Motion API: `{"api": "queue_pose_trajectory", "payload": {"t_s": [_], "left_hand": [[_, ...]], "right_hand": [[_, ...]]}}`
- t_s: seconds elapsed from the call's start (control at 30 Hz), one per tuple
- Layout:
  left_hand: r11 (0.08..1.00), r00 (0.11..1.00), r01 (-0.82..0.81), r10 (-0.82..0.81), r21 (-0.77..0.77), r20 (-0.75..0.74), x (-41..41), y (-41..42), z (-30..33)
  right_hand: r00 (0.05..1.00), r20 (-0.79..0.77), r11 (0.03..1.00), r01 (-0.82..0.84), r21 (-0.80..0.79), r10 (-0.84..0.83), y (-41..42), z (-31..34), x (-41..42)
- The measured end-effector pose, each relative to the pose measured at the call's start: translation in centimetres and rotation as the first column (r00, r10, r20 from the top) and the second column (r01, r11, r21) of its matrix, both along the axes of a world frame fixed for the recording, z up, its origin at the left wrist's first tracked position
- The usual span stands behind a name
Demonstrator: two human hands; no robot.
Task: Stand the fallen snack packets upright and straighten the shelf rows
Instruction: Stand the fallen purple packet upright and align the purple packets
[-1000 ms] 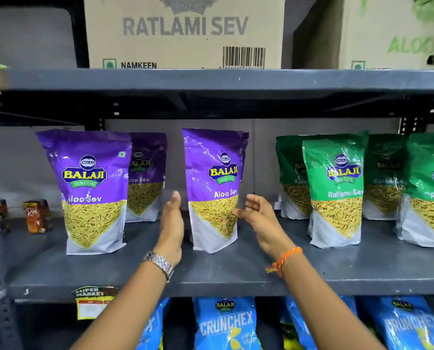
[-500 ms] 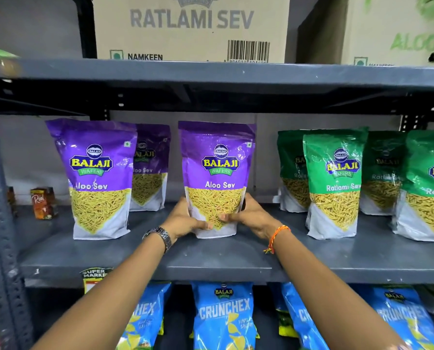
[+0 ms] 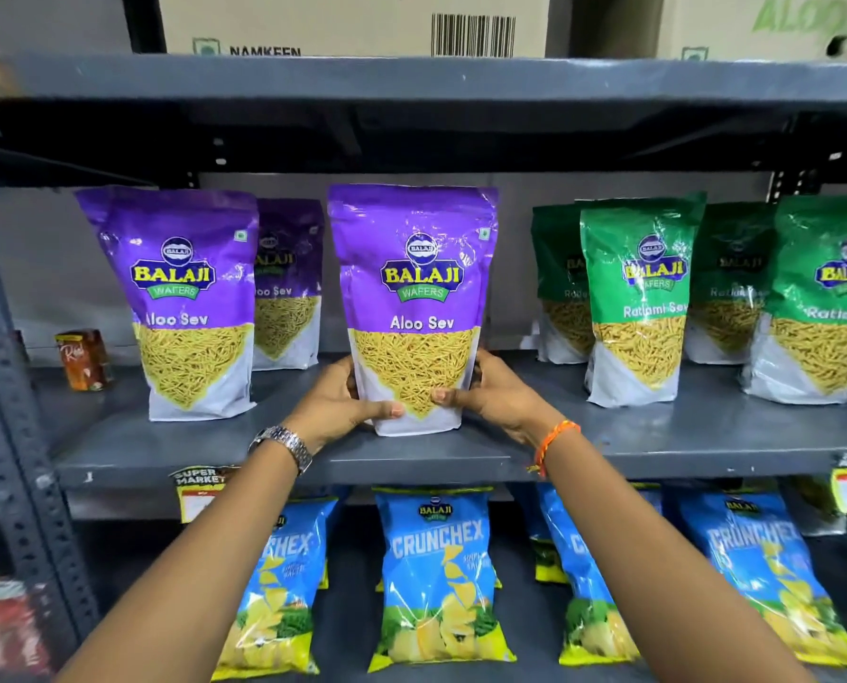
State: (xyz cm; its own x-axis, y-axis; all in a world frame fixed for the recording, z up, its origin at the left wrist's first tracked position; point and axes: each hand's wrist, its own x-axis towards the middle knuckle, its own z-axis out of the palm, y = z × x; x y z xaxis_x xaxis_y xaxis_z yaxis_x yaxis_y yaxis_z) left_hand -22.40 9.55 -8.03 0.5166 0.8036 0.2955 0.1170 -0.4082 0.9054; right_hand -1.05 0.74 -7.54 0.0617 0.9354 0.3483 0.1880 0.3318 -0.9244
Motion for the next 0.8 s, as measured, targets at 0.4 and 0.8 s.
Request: {"api": "queue_pose_trajectory", "payload": {"t_s": [0.4,0.8], "left_hand": [[0.973,0.960,-0.225,0.211,0.056,0.181,-5.6,-2.1,1.3],[0.836,0.840,-0.535,0.542,0.124,-0.032,-19.2,1.9,3.8]], "right_hand": [[0.940,0.087,0.943,0.325,0.070,-0.330,-2.4,1.8,-2.3],[0.999,0.001,0.955,0.051,0.292,-0.053,6.7,4.9,-22.8]]}}
